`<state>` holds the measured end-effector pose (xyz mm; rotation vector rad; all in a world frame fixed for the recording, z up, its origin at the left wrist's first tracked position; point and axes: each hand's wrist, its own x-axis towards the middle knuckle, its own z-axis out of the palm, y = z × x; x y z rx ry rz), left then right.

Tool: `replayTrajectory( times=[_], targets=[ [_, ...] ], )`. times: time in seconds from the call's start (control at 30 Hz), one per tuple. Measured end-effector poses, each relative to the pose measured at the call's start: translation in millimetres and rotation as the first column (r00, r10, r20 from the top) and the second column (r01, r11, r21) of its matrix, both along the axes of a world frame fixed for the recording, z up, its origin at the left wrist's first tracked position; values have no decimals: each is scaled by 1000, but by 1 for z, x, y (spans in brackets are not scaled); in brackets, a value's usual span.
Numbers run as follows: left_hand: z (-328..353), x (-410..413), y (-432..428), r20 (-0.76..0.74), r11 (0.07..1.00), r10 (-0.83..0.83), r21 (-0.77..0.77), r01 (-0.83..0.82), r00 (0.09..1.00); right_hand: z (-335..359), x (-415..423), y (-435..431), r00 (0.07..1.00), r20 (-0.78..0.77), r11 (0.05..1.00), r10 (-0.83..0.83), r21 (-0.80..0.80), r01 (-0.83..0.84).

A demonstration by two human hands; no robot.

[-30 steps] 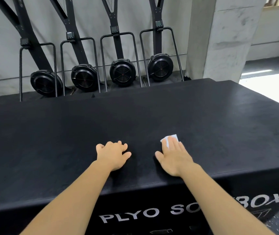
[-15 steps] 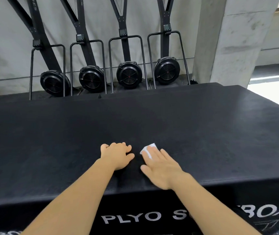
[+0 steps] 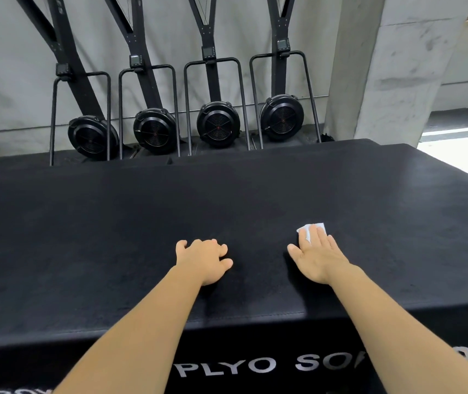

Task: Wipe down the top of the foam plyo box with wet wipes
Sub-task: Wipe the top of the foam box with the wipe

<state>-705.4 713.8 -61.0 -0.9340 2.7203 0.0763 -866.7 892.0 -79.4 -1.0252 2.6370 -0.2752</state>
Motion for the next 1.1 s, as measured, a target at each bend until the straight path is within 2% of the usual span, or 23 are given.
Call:
replayTrajectory(
  times=[0.1, 0.2, 0.37, 0.47, 0.57, 0.67, 0.77, 0.93, 1.1],
  targets=[
    [1, 0, 0, -3, 1000, 3, 12, -3, 1000, -3, 33, -8, 999, -40, 998, 22, -55, -24],
    [2, 0, 1, -14, 1000, 16, 23, -15, 1000, -10, 73, -16, 988, -110, 986, 107, -116, -120],
    [5, 3, 7, -12, 999, 24, 39, -23, 1000, -10, 123, -27, 959, -55, 957, 277, -78, -281],
    [8, 7, 12, 32, 999, 1, 41, -2, 999, -8, 133, -21, 918, -38, 919, 394, -17, -395],
    [12, 16, 17, -9, 997, 18, 69, -18, 1000, -6, 118, -3, 899, -146, 897, 413, -103, -429],
    [14, 26, 20, -73, 998, 28, 49, -25, 997, -6, 94, 20, 918, -172, 913, 356, -145, -381],
    [17, 32, 21, -108, 1000, 14, -5, -15, 994, -8, 63, 43, 958, -127, 949, 259, -149, -276],
    [15, 32, 27, -90, 999, 17, -43, -21, 996, -6, 33, 62, 986, -88, 985, 143, -79, -150],
    [8, 35, 28, -55, 998, 18, -67, -21, 998, -5, 52, 45, 995, -66, 997, 77, -19, -79]
  ],
)
